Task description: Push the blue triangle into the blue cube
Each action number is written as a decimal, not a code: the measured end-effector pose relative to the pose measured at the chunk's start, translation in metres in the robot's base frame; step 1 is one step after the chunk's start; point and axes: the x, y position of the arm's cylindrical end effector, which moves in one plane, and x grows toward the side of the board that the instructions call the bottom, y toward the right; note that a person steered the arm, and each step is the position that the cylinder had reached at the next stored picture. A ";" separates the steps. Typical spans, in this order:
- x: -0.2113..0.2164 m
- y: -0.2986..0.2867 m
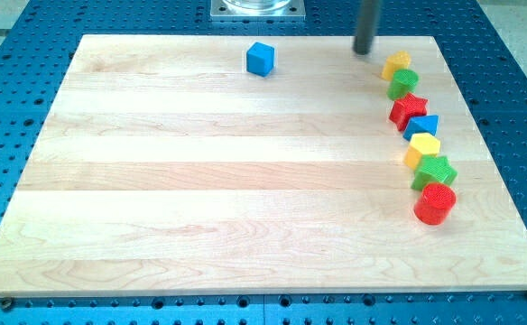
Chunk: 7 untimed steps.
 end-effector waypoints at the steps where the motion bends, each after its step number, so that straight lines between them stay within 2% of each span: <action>1: 0.006 0.110; 2: 0.023 0.137; 4: 0.164 0.106; 5: 0.167 0.055; 6: 0.212 0.042; 7: 0.216 -0.003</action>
